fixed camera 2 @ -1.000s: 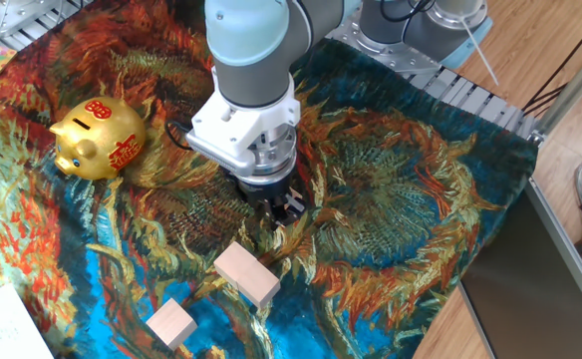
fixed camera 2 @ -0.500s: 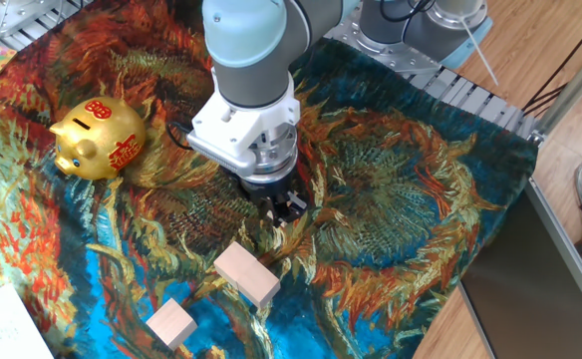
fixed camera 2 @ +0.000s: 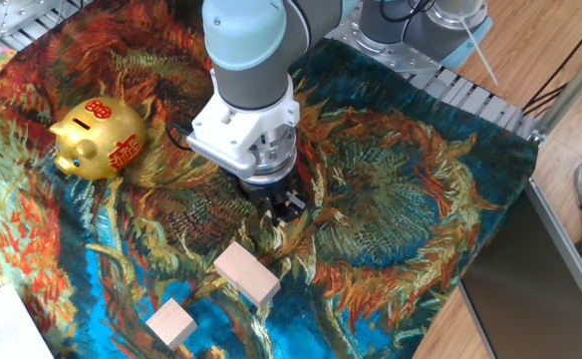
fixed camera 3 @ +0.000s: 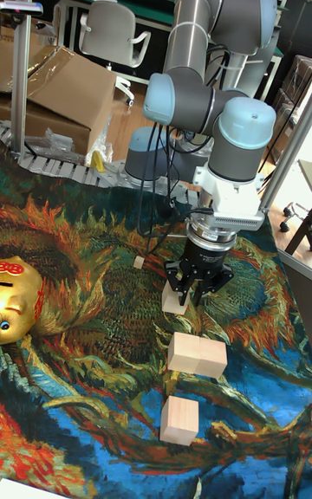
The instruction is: Drop coins into a piggy bank
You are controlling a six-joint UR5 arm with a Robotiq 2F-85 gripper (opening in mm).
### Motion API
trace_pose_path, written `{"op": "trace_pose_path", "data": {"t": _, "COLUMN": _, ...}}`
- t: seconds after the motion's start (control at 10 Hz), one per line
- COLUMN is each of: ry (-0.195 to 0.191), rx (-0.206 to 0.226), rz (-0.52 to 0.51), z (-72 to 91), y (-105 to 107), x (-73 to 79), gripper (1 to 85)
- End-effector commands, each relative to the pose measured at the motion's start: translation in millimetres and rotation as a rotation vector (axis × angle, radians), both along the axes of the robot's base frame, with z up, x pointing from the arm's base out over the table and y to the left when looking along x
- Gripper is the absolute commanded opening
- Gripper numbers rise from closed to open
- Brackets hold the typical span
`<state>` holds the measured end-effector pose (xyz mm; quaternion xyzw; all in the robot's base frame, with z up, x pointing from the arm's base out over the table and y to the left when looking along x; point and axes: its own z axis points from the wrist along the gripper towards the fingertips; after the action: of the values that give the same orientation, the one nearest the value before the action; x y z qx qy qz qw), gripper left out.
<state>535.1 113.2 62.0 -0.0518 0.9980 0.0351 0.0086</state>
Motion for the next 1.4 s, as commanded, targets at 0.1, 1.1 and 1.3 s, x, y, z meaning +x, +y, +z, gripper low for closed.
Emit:
{"op": "trace_pose_path", "data": {"t": 0.1, "ry": 0.003, "rx": 0.011, "rz": -0.014, "z": 1.2, "y": 0.3, "x": -1.6, "gripper": 29.7}}
{"op": "trace_pose_path", "data": {"t": 1.1, "ry": 0.002, "rx": 0.021, "rz": -0.040, "z": -1.5, "y": 1.4, "x": -1.4, "gripper": 29.7}}
{"op": "trace_pose_path", "data": {"t": 1.3, "ry": 0.003, "rx": 0.022, "rz": -0.042, "z": -1.0, "y": 1.4, "x": -2.5, "gripper": 29.7}}
